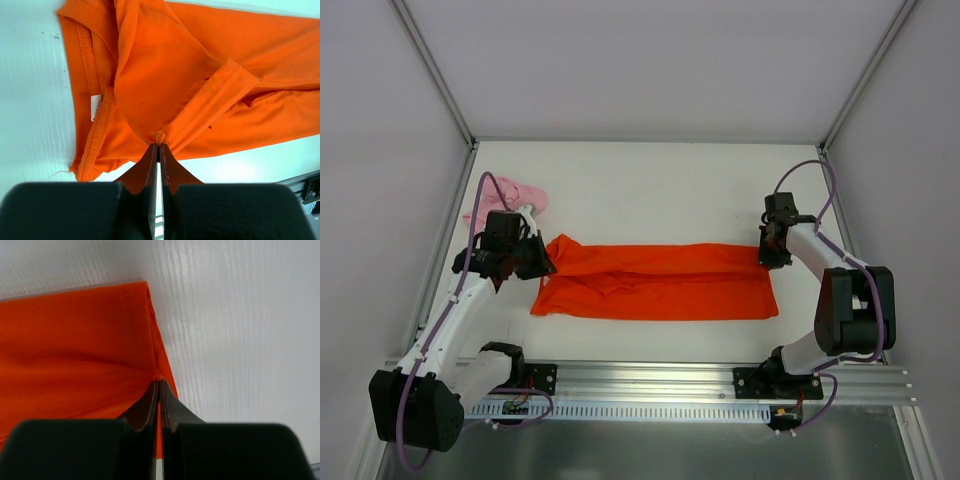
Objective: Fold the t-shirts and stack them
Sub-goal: Fold the other side of the tshirt into a rectangle
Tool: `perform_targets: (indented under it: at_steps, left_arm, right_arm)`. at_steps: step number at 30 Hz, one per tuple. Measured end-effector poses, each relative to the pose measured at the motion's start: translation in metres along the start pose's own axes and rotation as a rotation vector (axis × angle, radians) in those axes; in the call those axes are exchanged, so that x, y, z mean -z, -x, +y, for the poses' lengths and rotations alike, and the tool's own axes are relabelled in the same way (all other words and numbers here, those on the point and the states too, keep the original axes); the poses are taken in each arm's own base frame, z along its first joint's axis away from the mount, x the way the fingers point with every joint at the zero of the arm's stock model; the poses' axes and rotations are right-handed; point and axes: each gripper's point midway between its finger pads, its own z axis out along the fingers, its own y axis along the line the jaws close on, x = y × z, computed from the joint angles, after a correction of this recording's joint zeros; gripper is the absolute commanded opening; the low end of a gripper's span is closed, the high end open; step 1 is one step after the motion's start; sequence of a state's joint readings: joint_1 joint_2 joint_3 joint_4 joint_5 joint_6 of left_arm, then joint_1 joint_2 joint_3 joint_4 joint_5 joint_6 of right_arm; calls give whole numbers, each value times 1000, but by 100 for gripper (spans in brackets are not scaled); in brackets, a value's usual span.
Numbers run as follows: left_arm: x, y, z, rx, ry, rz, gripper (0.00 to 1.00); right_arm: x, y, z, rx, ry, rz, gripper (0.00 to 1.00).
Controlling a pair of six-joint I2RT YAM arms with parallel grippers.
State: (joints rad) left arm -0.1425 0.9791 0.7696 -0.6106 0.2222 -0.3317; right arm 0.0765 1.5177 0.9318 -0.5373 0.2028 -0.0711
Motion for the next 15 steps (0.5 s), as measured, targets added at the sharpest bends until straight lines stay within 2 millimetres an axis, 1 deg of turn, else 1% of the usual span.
perform_targets:
  at_steps: [9,14,15]
  left_arm:
    - [-9,-5,7,13,34,43,0]
    - [-11,-8,9,19,45,63,0]
    - [-11,-8,9,21,46,63,0]
  right_arm:
    - [-6,-17,-3,6,-10,38,1]
    - [-7,-18,-3,5,-12,42,1]
    - [-7,-18,-3,5,-12,42,4]
